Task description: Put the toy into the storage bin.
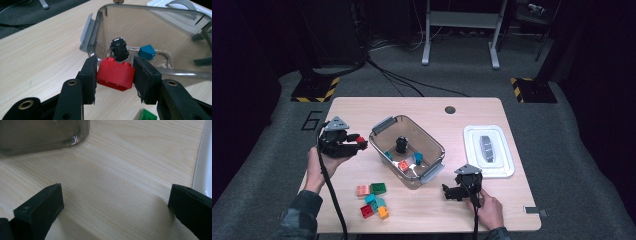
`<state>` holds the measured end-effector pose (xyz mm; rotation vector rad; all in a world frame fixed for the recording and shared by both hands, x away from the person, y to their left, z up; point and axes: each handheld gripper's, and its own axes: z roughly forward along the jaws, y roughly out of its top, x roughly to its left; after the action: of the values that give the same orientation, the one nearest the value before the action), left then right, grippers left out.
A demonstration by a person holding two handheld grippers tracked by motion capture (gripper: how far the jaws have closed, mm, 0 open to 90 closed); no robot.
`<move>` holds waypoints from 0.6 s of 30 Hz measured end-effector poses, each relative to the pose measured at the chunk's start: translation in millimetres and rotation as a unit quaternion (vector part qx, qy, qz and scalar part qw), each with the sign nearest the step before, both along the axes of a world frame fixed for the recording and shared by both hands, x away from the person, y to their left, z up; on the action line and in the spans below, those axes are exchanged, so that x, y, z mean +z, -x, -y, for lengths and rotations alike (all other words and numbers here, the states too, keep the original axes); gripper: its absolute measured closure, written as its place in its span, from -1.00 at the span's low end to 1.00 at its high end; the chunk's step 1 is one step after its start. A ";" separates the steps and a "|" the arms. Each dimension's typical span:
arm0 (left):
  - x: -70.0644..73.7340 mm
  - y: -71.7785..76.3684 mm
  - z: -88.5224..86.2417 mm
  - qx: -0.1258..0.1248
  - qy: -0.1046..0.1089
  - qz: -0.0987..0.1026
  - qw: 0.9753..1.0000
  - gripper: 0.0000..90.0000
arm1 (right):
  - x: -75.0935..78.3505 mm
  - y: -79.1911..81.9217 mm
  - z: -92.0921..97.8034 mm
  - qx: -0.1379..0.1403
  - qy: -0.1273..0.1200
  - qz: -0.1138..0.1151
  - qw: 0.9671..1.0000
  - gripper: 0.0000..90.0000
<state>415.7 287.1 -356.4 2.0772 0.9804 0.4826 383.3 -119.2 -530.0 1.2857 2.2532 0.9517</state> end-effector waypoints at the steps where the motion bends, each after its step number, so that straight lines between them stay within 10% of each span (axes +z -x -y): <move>1: 1.8 -1.2 3.1 -0.003 -0.001 0.001 1.000 0.24 | 0.0 0.0 0.1 0.000 0.000 0.000 1.000 -1.00; 18: -12.2 -23.8 54.6 -0.034 -0.015 -0.025 0.999 0.23 | 0.0 0.0 0.0 0.000 0.000 0.000 1.000 -1.00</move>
<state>439.5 232.5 -368.6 2.1509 0.9316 0.4146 383.4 -119.2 -530.0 1.2855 2.2526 0.9515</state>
